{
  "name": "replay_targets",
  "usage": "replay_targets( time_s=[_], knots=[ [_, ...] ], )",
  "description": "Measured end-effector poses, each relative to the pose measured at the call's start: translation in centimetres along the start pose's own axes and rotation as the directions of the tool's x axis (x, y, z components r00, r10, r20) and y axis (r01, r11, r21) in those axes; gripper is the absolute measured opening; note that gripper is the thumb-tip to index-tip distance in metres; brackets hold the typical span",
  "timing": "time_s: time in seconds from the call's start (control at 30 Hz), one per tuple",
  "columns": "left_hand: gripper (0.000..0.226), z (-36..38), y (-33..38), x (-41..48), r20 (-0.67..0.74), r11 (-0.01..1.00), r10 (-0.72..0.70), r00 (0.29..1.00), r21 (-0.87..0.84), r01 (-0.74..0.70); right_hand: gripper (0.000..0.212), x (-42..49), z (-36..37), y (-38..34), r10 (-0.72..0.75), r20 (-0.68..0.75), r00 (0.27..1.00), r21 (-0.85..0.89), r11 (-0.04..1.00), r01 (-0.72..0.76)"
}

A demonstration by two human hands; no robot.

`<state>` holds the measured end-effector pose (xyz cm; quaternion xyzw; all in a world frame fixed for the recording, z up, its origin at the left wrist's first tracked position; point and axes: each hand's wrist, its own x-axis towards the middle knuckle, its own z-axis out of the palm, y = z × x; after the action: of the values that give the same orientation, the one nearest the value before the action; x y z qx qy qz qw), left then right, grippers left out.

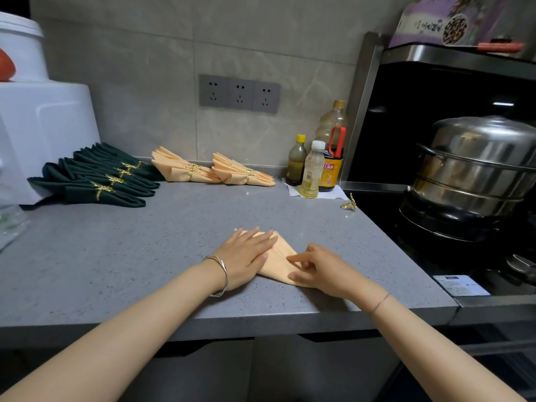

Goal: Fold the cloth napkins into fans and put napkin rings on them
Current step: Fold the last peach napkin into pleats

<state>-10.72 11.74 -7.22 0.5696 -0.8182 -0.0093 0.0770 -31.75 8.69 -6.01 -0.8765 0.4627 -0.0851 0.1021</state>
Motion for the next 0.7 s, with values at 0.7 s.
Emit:
replay_targets(
  time_s=[0.7],
  knots=[
    [0.046, -0.5, 0.0, -0.3, 0.214, 0.958, -0.132, 0.968, -0.222, 0.179, 0.044, 0.4, 1.6, -2.7, -0.224, -0.025, 0.974, -0.354, 0.913, 0.201]
  ],
)
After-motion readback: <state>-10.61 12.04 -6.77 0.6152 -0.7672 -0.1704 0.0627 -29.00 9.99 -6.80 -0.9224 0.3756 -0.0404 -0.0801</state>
